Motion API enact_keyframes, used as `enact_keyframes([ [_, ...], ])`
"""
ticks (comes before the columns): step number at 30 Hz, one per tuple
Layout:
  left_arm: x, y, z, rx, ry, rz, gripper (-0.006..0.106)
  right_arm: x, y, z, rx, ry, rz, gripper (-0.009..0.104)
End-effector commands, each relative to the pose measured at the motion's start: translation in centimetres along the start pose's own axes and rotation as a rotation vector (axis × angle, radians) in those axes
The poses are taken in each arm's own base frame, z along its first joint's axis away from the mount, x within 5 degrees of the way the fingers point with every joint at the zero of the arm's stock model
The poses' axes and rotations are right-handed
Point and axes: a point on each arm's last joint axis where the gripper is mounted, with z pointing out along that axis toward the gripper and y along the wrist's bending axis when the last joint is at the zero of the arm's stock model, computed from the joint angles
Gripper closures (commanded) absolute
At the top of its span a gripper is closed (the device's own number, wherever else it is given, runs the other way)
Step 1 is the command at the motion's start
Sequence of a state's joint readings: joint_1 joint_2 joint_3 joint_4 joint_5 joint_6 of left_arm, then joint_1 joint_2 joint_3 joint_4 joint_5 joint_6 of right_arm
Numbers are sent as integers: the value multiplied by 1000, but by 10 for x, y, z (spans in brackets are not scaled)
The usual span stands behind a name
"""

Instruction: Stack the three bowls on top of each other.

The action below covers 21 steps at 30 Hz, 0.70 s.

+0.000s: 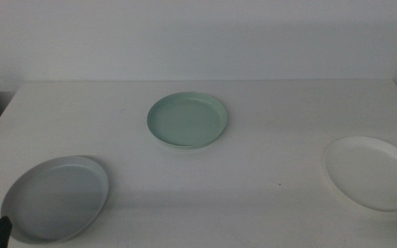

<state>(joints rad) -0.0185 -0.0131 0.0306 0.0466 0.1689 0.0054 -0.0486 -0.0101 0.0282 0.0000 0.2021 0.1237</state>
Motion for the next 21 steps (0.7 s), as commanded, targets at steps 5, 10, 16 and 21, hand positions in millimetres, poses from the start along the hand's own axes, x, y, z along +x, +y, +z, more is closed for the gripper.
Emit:
enact_keyframes([
  [5, -48, 2, -4, 4, -71, -6, 10, -11, 1, -3, -7, -117, -11, -1],
  [10, -98, 5, 1, 2, 35, -7, 10, -11, 1, -3, -7, -117, -11, -1],
  [16, -153, 8, 21, 1, 202, -7, 10, -11, 1, -3, -7, -115, -11, -1],
  [21, -185, 10, 41, 1, 355, -8, 10, -11, 1, -3, -7, -114, -11, -1],
])
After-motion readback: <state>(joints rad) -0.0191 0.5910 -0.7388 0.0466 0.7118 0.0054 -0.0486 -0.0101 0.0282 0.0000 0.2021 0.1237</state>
